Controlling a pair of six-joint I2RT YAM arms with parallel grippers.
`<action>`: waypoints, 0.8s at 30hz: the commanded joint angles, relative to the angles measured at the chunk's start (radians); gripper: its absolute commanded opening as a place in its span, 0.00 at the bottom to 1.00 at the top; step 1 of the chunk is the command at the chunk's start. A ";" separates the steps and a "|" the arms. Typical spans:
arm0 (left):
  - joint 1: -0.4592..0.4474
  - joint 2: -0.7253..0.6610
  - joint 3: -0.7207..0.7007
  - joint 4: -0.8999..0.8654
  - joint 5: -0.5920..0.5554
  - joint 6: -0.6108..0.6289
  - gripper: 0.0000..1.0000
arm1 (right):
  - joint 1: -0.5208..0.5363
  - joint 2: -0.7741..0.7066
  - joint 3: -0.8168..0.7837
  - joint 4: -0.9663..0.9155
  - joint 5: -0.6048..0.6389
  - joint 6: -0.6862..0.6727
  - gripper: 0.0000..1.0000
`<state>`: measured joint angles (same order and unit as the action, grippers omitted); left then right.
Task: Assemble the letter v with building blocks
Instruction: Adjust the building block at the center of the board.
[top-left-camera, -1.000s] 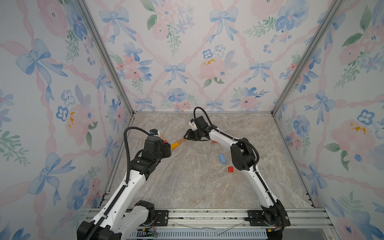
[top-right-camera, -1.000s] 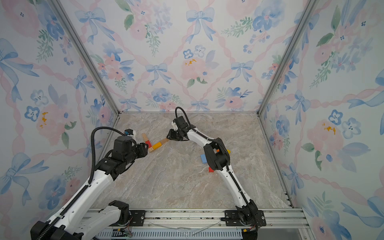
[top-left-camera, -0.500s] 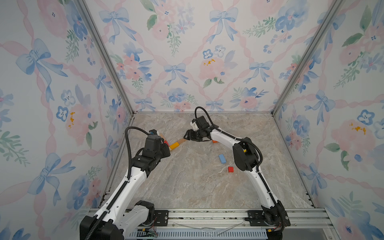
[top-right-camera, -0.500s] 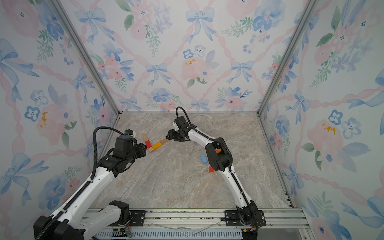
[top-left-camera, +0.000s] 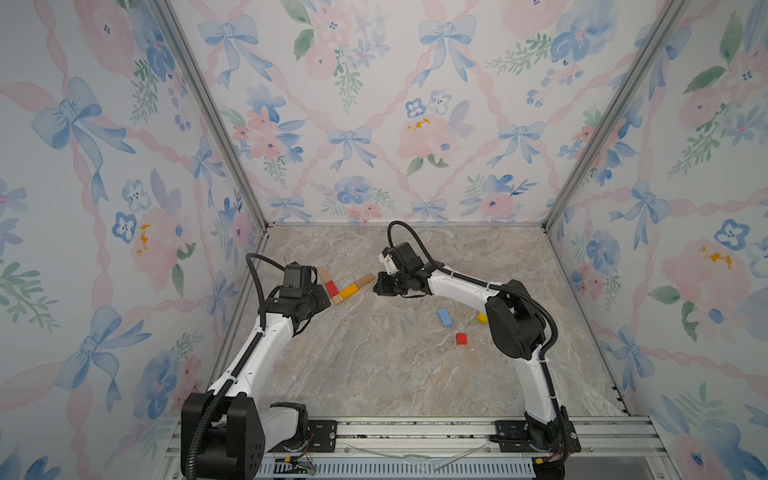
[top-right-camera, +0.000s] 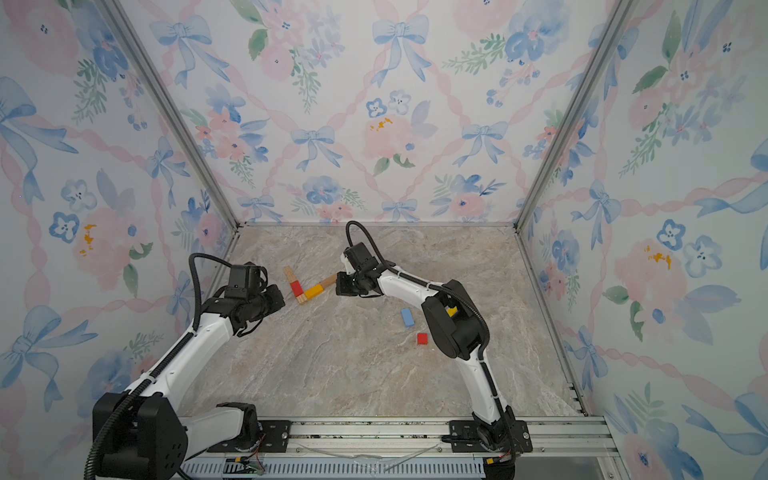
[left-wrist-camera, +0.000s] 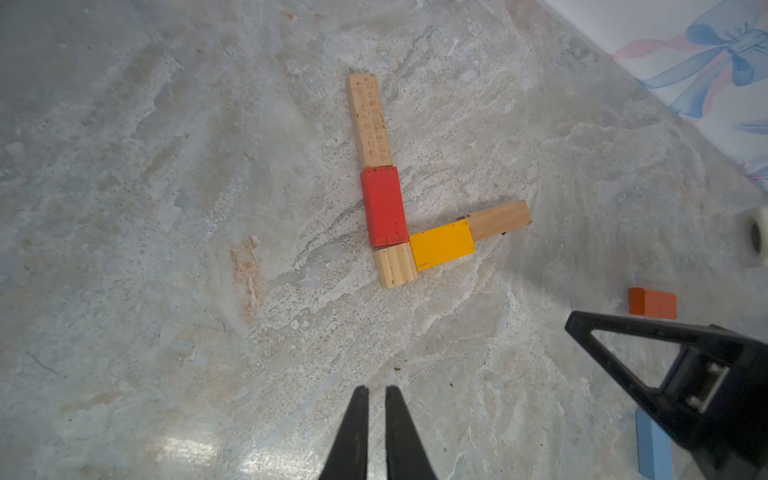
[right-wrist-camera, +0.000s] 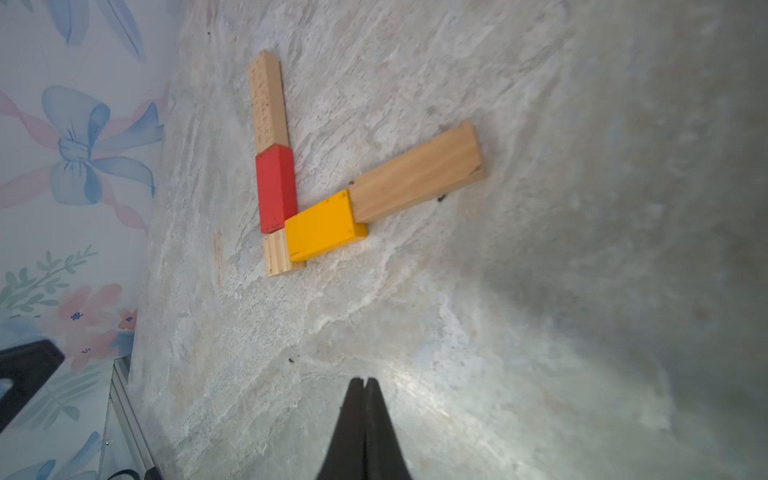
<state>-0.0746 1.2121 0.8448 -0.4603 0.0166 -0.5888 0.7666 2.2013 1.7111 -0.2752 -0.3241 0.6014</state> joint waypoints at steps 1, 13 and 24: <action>0.020 0.014 0.031 -0.017 0.040 -0.005 0.12 | 0.060 0.037 -0.005 0.029 -0.026 0.017 0.00; 0.080 0.000 0.010 -0.017 0.071 0.012 0.11 | 0.123 0.227 0.155 0.077 -0.058 0.111 0.00; 0.107 -0.011 -0.012 -0.017 0.082 0.019 0.11 | 0.124 0.298 0.209 0.117 -0.053 0.178 0.00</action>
<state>0.0231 1.2194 0.8471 -0.4671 0.0803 -0.5846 0.8856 2.4619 1.8915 -0.1555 -0.3885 0.7532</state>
